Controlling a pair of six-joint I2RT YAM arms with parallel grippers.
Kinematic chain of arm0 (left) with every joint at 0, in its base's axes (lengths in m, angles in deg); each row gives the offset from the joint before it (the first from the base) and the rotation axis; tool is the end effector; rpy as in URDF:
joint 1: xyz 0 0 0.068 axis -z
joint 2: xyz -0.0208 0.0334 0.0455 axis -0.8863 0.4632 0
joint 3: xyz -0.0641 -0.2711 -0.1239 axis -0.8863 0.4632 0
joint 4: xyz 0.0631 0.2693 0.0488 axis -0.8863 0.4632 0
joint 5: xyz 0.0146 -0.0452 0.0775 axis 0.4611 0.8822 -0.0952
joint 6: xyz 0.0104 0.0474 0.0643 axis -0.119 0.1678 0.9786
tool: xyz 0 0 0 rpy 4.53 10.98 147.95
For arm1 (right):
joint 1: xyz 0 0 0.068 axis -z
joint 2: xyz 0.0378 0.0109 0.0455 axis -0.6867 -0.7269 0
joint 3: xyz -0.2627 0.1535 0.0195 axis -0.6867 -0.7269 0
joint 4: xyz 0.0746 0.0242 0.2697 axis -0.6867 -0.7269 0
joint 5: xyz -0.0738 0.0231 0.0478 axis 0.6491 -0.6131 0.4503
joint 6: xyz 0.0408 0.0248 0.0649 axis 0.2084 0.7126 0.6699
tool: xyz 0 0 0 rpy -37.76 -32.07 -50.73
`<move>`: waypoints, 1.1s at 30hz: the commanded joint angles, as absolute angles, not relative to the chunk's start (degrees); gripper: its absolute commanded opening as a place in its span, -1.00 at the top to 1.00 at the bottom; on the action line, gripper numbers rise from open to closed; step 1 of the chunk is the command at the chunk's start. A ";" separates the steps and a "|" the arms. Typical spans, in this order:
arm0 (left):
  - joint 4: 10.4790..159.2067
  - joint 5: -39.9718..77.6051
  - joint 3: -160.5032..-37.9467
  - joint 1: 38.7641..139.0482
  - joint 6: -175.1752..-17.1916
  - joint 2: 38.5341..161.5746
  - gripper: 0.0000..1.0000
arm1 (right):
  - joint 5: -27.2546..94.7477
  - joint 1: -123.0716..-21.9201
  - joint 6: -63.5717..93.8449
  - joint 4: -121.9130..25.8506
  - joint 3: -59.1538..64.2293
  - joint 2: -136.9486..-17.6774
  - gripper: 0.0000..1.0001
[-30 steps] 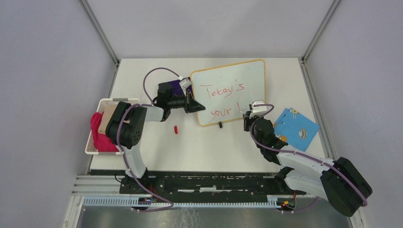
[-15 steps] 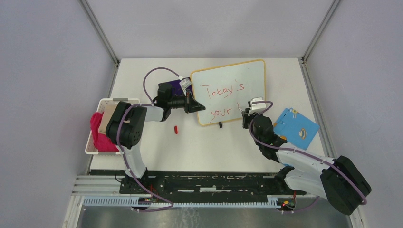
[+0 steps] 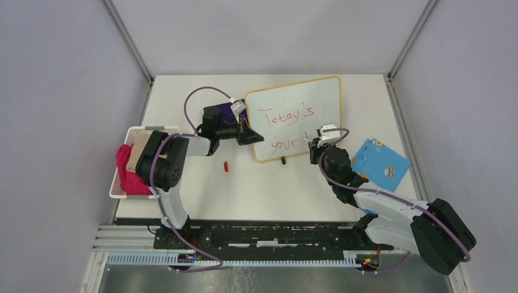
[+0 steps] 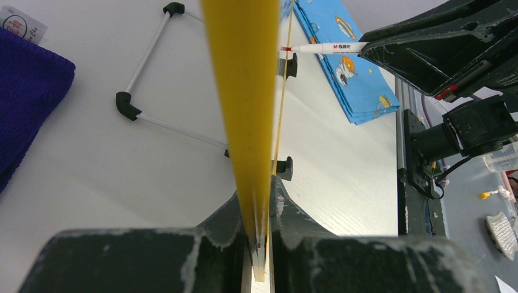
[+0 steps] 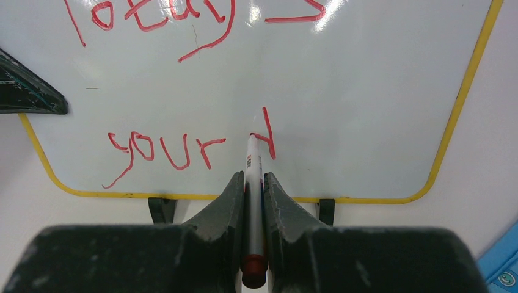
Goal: Write a sentence on the whiteboard
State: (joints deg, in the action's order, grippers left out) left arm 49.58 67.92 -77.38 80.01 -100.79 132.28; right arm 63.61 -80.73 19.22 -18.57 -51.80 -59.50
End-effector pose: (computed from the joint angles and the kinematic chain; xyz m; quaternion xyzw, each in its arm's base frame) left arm 0.3719 -0.1794 0.1675 0.2843 0.7149 -0.5224 0.3676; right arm 0.2217 0.1361 0.2144 -0.0592 0.7756 0.1117 0.6185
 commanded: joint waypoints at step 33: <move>59.78 59.25 -76.54 82.01 -93.67 134.95 0.96 | 69.21 -80.33 19.36 -21.25 -53.25 -57.52 1.00</move>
State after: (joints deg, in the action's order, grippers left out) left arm 50.02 67.70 -77.69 80.21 -100.42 132.26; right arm 66.10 -80.73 19.57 -21.83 -54.18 -57.79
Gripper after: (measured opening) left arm 0.153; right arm 0.179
